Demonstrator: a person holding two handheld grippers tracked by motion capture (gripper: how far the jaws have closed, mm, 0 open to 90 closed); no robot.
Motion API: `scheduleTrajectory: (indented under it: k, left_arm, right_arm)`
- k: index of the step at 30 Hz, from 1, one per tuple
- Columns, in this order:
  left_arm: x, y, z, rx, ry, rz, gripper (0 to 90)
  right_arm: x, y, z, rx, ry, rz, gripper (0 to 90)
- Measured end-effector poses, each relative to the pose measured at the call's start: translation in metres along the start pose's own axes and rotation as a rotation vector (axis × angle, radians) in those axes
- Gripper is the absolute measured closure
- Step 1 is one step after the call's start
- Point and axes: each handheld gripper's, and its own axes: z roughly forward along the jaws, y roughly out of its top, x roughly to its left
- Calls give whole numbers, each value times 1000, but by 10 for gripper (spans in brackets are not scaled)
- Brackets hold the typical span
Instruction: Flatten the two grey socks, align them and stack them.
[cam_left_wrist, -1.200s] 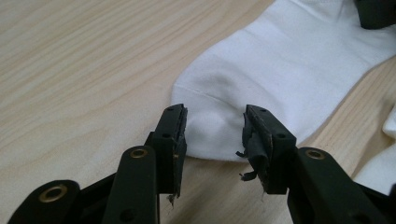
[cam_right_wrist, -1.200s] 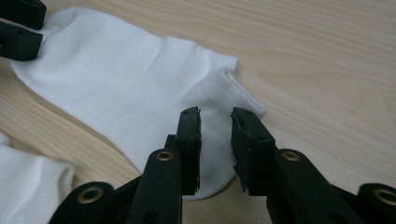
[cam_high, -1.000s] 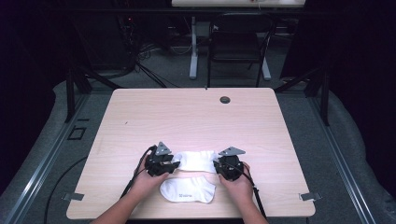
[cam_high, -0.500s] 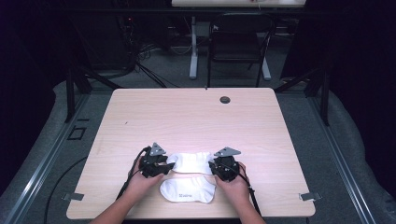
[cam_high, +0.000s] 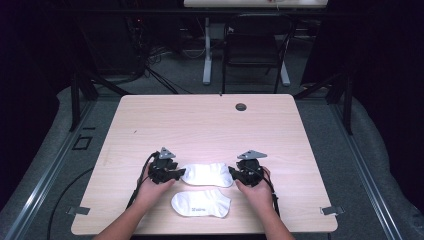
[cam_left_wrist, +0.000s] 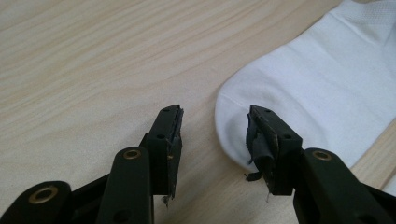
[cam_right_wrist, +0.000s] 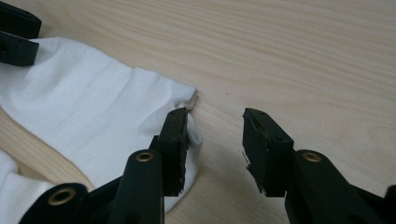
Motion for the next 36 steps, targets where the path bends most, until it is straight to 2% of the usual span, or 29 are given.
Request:
scheduleTrajectory:
  k: [4, 5, 7, 8, 11, 12, 14, 18, 21, 30, 36]
  left_arm:
    - [0, 1, 1, -3, 0, -3, 570]
    - [0, 1, 0, -1, -5, 2, 587]
    - [-2, 1, 0, 3, -12, 4, 604]
    - [-3, 0, 1, -2, -11, 6, 653]
    - [-5, 1, 2, -5, -26, -1, 696]
    - [-6, 1, 2, -4, -26, 0, 696]
    - [-7, 1, 2, -1, -33, 0, 751]
    - [-8, 2, 2, 4, -41, -5, 816]
    - [-10, 2, 2, 4, -39, 5, 877]
    - [-8, 4, -3, -20, -54, -12, 890]
    - [-8, 7, -11, -50, -61, -15, 890]
  right_arm:
    - [-3, 0, 3, 3, 21, 28, 602]
    - [-4, 0, 5, 4, 51, 51, 607]
    - [-3, 0, 6, 4, 55, 56, 612]
    - [-2, -1, 8, 14, 51, 48, 629]
    - [-1, -2, 9, 42, 58, 44, 680]
    - [-1, -2, 9, 42, 58, 44, 680]
    - [1, -3, 10, 47, 71, 41, 765]
    - [4, -3, 9, 42, 76, 29, 837]
    - [6, -2, 7, 33, 77, 18, 856]
    - [7, 0, 2, 9, 85, 11, 861]
    - [8, 3, -5, -20, 90, 34, 860]
